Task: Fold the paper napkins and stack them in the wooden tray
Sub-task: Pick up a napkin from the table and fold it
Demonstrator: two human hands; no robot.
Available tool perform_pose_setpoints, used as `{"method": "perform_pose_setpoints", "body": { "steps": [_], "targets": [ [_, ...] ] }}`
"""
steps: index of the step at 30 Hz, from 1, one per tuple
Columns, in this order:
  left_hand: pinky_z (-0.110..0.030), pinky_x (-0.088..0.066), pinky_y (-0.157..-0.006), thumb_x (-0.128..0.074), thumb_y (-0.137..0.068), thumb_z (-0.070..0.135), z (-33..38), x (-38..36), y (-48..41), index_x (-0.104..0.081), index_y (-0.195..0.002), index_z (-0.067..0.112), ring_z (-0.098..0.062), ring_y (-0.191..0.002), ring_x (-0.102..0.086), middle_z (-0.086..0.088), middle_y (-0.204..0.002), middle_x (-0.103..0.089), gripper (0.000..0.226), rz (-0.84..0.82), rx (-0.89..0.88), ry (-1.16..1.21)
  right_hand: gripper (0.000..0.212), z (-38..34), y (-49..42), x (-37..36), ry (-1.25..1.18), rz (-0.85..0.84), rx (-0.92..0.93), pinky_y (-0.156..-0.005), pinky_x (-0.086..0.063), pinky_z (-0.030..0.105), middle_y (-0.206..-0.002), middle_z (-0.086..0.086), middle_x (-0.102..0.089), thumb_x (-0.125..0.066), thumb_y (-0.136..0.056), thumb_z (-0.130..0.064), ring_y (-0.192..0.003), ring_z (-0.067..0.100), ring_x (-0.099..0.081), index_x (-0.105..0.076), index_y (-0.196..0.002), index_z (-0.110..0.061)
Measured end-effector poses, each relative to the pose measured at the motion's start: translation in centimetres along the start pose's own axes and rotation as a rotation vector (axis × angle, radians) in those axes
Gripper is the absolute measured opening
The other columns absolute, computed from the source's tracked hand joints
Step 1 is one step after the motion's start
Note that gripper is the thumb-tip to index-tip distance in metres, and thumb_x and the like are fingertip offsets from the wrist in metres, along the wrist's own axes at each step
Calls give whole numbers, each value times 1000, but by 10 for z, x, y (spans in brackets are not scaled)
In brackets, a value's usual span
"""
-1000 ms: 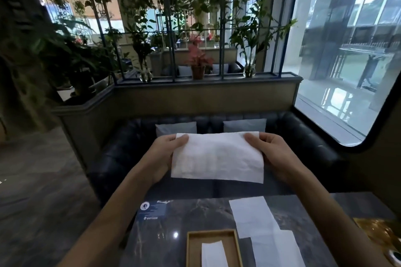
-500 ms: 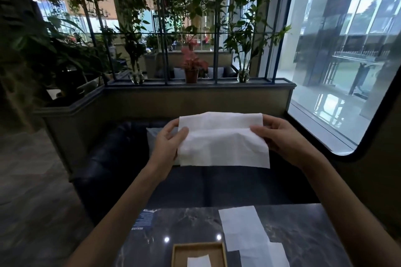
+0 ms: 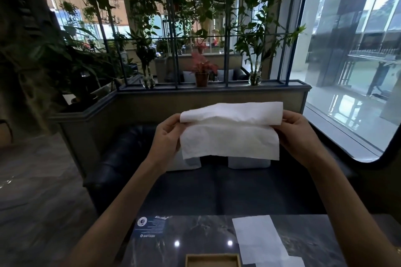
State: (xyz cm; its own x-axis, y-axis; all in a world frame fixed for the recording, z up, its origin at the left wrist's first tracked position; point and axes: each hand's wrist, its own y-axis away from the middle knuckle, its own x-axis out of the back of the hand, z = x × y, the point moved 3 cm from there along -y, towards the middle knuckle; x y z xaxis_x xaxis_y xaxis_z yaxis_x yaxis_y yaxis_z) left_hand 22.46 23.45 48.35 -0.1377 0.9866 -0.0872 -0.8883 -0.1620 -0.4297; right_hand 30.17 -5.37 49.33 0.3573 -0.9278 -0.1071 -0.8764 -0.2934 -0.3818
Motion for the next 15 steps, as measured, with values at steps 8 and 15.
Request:
{"method": "perform_pose_setpoints", "body": {
  "steps": [8,15],
  "targets": [
    [-33,-59,-77,-46,-101,1,10,19,-5,-80,-93,32,-18,-90,-71,5,-96,-77,47,13,-59,-24,53,-11,-5,-21,94,4,112,-63,-54,20,-79,-7,-77,-53,-91,15,-74,11,-69,-78,-64,-23],
    [-26,-52,-64,-40,-104,6,21,31,-3,-75,-93,24,-7,-79,-65,15,-93,-71,41,-14,-36,-21,45,-13,-4,-34,127,32,154,-61,-57,24,-87,-7,-79,-55,-100,-2,-74,12,-70,-81,-77,-31]
  ]
}}
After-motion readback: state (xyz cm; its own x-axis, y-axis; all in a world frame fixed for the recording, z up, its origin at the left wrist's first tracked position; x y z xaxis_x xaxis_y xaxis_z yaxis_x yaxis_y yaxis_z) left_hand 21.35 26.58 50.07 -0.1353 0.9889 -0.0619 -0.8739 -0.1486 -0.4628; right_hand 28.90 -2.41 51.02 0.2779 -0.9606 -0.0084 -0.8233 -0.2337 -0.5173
